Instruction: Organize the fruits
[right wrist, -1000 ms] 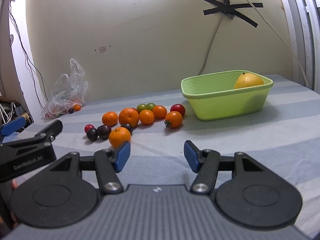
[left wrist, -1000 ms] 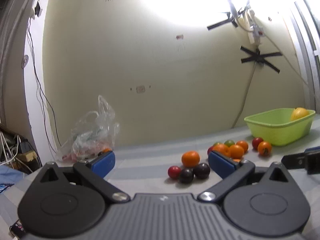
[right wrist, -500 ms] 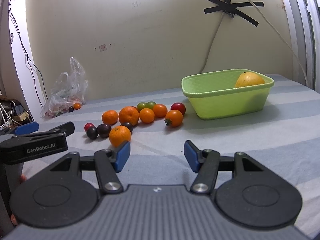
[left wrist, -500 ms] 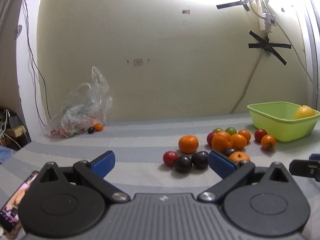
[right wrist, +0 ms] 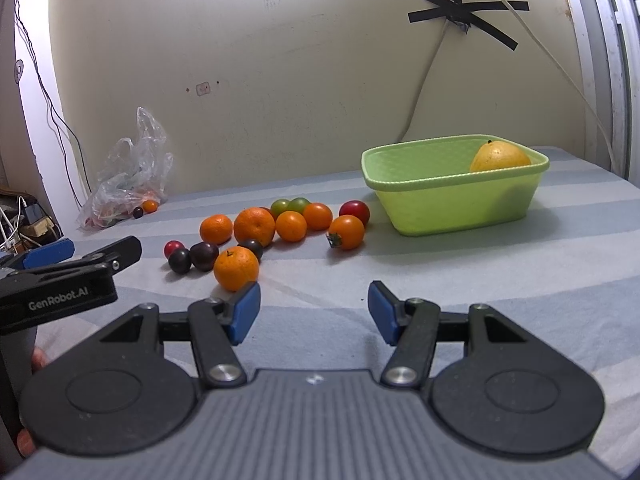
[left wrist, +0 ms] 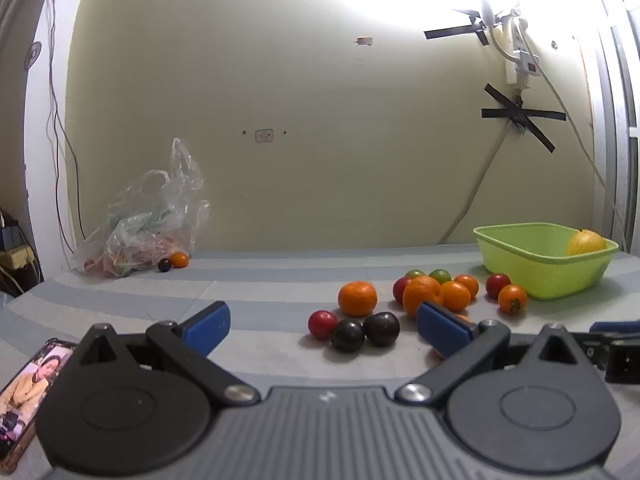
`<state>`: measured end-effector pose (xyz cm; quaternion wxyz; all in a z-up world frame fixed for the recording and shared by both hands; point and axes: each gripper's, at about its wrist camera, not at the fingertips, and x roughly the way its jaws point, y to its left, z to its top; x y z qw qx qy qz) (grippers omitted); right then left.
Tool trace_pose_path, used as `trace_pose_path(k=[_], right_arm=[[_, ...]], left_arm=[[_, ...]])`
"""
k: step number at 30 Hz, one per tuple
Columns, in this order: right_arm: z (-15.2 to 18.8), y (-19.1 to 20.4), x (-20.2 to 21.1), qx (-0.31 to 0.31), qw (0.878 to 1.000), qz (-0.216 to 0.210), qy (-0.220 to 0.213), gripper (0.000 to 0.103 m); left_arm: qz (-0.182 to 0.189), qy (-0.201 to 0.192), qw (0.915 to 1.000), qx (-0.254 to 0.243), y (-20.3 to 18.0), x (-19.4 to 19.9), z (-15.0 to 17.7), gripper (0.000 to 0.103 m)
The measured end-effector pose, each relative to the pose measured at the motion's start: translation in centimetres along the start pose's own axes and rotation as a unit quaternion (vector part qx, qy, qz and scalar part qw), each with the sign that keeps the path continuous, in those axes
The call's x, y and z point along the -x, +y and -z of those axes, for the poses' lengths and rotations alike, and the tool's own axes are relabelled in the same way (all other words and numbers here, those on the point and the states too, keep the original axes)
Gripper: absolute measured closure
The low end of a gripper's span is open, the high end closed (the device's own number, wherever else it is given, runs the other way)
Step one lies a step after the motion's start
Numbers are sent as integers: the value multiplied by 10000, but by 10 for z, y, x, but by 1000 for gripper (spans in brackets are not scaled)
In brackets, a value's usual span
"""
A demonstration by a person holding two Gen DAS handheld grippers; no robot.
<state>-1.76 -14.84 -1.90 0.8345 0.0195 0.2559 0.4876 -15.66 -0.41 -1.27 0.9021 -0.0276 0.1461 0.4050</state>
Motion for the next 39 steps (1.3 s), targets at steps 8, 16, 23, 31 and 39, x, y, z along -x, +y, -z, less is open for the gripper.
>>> trace_pose_path(k=[8, 16, 23, 31, 39], right_arm=[[0, 0, 1, -11, 10000, -9, -11, 41], [-1, 7, -7, 230, 9994, 42, 269, 41], [-13, 31, -34, 872, 9942, -310, 553, 41], [-23, 62, -76, 1538, 9839, -467, 781, 65], [-15, 40, -47, 1165, 9888, -649, 669, 65]], left_arm=[[7, 7, 10000, 48, 1, 0, 0, 0], [419, 274, 9976, 480, 19, -4, -1, 0], [634, 732, 9870, 1283, 46, -21, 0, 0], [766, 1097, 9771, 1651, 60, -34, 3, 0], [1273, 787, 9887, -76, 30, -41, -17, 23]])
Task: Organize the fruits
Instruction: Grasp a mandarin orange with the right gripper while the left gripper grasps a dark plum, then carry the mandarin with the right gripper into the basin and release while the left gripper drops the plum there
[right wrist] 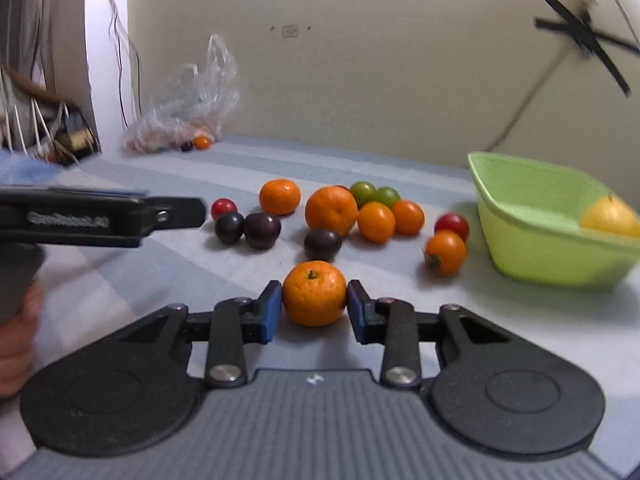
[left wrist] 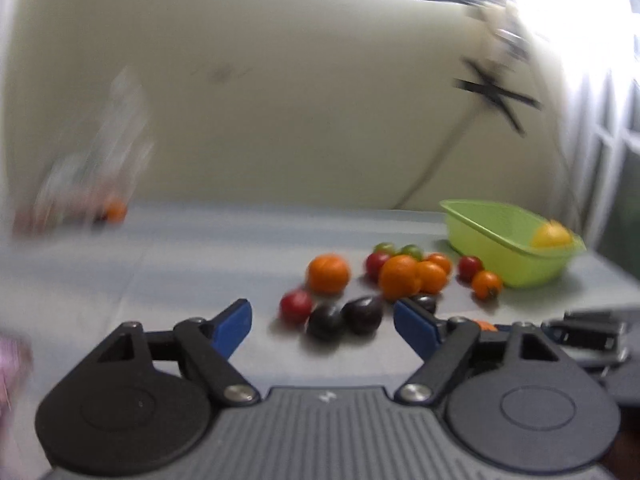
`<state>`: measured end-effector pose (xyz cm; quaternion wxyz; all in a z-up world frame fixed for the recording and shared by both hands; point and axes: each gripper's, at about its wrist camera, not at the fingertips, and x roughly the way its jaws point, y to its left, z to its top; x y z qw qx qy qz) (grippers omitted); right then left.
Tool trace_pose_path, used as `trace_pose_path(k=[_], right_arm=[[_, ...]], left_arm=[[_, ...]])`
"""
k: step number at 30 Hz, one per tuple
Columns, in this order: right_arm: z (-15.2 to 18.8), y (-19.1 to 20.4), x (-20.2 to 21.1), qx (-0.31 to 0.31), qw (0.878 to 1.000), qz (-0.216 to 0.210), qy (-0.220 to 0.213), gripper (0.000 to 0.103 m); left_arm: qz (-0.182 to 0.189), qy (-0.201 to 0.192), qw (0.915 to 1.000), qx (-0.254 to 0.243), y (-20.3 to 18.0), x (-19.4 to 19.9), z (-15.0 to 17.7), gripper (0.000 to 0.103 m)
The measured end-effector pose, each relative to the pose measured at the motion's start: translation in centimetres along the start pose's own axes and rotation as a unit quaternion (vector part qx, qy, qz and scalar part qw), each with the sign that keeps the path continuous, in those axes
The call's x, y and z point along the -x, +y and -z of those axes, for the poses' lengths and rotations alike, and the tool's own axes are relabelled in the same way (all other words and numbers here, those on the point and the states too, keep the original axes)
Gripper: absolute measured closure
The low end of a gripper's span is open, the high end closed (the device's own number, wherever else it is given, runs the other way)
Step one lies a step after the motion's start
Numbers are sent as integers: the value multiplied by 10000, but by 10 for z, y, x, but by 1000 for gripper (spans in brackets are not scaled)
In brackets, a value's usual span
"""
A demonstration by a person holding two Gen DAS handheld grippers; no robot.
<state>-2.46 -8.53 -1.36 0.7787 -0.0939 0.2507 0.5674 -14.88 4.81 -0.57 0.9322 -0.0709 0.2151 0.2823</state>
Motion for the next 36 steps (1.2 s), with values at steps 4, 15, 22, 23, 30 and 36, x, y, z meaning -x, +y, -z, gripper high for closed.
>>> trace_pose_path(k=[4, 15, 22, 23, 30, 36], right_arm=[[3, -12, 3, -410, 9990, -148, 10, 65], [5, -13, 3, -526, 9982, -287, 2, 63], [6, -16, 3, -576, 9978, -327, -14, 63], [6, -16, 3, -575, 9978, -327, -22, 64], [8, -13, 20, -399, 9976, -325, -456, 65], [-10, -46, 49, -350, 9903, 427, -1272, 65]], left_arm=[[115, 226, 9942, -1047, -7, -14, -4, 28], [759, 1076, 9899, -520, 18, -51, -5, 63], [899, 1135, 9891, -259, 23, -61, -12, 75], [902, 1141, 9891, -238, 22, -60, -12, 75], [1164, 849, 9894, -175, 2, -20, -20, 75], [1670, 564, 9842, -193, -48, -32, -58, 75]])
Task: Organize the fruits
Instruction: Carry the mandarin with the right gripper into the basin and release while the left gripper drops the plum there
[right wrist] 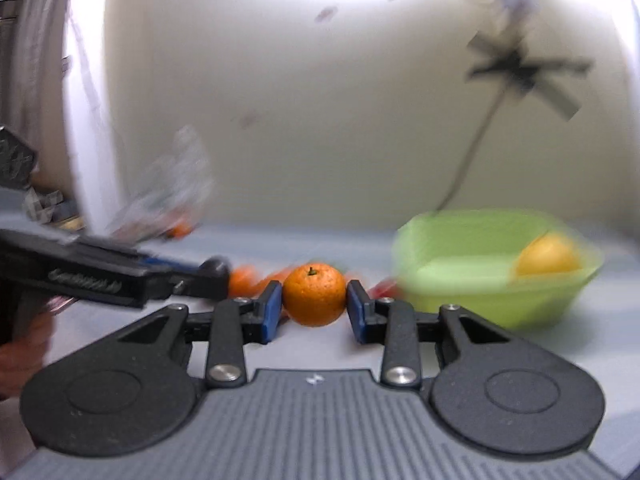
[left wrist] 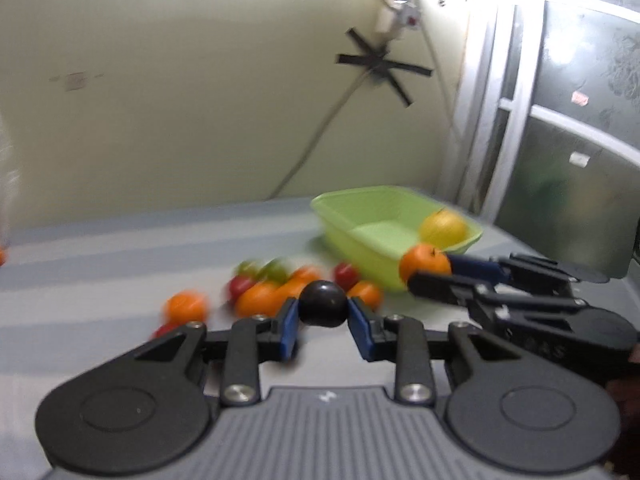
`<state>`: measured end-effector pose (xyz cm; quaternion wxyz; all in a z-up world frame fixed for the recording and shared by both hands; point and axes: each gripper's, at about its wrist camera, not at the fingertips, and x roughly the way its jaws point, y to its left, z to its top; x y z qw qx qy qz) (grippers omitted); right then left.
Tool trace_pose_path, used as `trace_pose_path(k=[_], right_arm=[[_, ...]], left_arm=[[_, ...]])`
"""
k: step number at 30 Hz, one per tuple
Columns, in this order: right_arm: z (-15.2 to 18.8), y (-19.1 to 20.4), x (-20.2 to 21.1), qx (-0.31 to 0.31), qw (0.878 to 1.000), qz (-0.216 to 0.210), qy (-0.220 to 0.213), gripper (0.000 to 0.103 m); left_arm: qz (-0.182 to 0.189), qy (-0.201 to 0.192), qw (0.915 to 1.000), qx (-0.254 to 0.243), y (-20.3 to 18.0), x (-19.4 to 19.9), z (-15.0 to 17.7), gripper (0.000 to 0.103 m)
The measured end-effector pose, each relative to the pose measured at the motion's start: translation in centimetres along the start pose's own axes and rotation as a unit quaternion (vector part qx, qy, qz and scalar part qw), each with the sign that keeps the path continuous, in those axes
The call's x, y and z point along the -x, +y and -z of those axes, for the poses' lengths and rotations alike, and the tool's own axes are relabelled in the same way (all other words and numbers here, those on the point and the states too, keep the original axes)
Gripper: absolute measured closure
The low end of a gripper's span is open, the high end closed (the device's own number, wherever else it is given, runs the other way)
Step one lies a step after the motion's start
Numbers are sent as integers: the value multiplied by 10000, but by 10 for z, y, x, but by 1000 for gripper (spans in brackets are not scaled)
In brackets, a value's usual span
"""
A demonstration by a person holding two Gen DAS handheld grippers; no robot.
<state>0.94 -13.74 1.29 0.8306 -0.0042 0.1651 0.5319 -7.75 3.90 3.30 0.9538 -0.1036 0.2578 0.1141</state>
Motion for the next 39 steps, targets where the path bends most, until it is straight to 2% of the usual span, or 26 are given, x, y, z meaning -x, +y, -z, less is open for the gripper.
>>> trace_pose_path(k=[3, 5, 7, 9, 13, 15, 17, 19, 22, 26, 27, 33, 39], right_arm=[[-11, -28, -2, 275, 9965, 734, -276, 65], [-11, -46, -13, 288, 9933, 1107, -159, 65], [-7, -65, -20, 37, 9928, 1196, -74, 65], [-2, -77, -25, -177, 9914, 1292, 86, 65], [-3, -76, -23, -118, 9921, 1247, 60, 64], [-1, -74, -25, -33, 9915, 1294, 160, 64], [-1, -77, -28, -56, 9914, 1299, 134, 64], [1, -74, -22, -108, 9911, 1323, 89, 63], [0, -78, -22, -205, 9909, 1329, 66, 63], [0, -78, -19, -229, 9908, 1331, -23, 62], [0, -78, -19, -225, 9908, 1338, -17, 57], [3, -74, -14, -223, 9910, 1309, -173, 54], [3, -73, -4, -258, 9899, 1268, -571, 54]], left_arm=[[141, -39, 9998, 135, -15, -34, -24, 75], [267, 40, 9991, 338, -22, -60, -38, 75], [343, 123, 9984, 433, -31, -85, -47, 75], [289, 171, 9989, 317, -44, -103, -51, 75], [267, 271, 9992, 96, -60, -124, -52, 74], [197, 316, 9993, 21, -64, -132, -52, 69], [106, 329, 9994, -8, -67, -136, -51, 54], [74, 306, 9995, 24, -65, -131, -48, 47], [3, 261, 9997, 41, -62, -122, -50, 46], [-66, -170, 9994, 287, -43, -82, -55, 44], [-122, -266, 9989, 365, -35, -70, -54, 42], [-798, -567, 9917, 829, 16, -3, -27, 40], [-1449, -471, 9801, 1270, 50, 41, 23, 40]])
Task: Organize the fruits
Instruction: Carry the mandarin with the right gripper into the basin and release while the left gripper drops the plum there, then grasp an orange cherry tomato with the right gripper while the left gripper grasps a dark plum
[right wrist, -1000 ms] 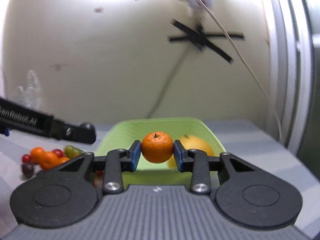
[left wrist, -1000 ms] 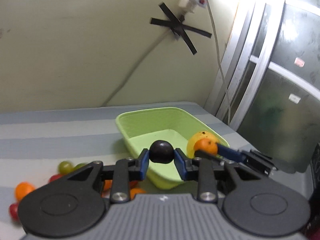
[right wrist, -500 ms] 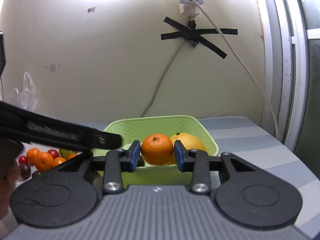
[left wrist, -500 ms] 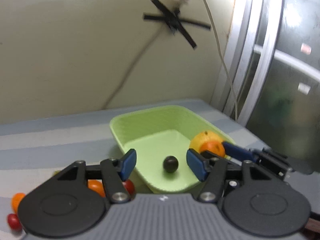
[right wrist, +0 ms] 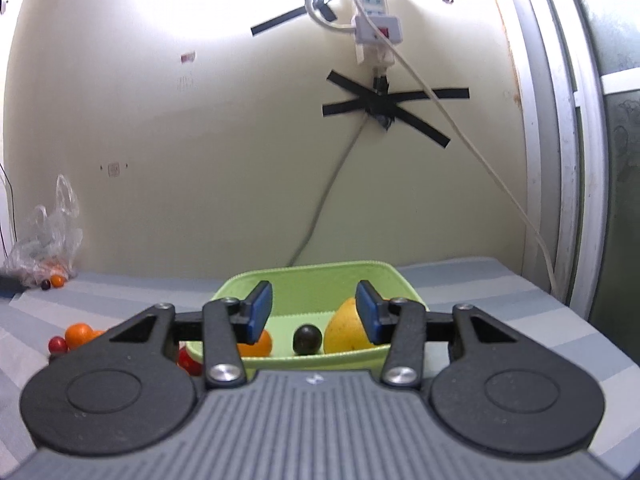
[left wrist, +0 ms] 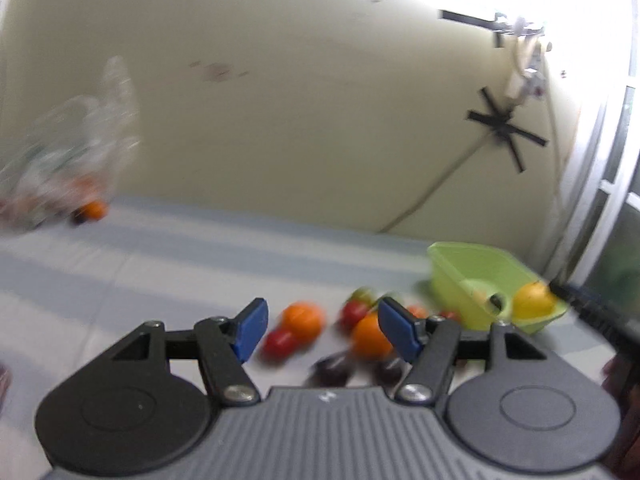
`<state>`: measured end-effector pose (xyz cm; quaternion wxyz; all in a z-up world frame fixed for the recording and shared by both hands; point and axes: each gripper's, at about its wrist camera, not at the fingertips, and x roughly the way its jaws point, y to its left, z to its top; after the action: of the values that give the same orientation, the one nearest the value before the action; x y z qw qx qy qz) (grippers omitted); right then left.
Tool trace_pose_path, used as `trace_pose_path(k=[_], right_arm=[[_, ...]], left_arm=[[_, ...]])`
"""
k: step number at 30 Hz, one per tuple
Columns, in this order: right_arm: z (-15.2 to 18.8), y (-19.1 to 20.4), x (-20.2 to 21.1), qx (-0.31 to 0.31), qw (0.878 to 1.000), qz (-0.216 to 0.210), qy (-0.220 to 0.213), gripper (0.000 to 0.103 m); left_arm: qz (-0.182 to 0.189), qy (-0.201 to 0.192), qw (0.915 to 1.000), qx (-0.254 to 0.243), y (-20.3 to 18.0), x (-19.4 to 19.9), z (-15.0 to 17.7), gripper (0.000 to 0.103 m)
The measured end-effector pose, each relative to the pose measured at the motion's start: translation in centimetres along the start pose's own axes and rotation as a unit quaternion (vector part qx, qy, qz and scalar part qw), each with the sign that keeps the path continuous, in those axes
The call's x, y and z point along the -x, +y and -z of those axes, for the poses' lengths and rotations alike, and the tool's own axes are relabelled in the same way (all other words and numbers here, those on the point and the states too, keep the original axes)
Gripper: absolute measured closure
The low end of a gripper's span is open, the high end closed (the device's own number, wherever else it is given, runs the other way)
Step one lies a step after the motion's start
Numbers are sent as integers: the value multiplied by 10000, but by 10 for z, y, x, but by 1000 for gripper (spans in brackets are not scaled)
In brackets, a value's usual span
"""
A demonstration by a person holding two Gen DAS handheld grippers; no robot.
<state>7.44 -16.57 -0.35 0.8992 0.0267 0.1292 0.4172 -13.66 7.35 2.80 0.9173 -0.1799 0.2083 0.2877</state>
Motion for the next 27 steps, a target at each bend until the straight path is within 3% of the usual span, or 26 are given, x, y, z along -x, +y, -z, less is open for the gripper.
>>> trace_pose_path(k=[5, 9, 12, 15, 18, 22, 27], right_arm=[[0, 1, 6, -146, 9998, -89, -57, 59], [0, 9, 12, -371, 9980, -433, 262, 61], [9, 30, 18, -146, 9953, -731, 611, 61], [20, 51, 15, 43, 9902, -920, 1050, 61], [23, 61, 5, 86, 9875, -919, 1281, 61], [20, 59, -12, -283, 9829, -955, 1547, 60], [23, 63, -24, -308, 9812, -937, 1661, 60]], left_arm=[[-228, 126, 9996, -138, 13, 13, 29, 40], [-74, 270, 9990, -342, 11, 13, 44, 40], [165, 329, 9986, -385, 5, 7, 43, 40], [457, 288, 9972, -508, -12, -1, 38, 43], [626, 165, 9924, -1043, -44, -12, 32, 43], [572, 321, 9861, -1525, -72, -35, 32, 46], [437, 563, 9863, -1490, -79, -58, 34, 52]])
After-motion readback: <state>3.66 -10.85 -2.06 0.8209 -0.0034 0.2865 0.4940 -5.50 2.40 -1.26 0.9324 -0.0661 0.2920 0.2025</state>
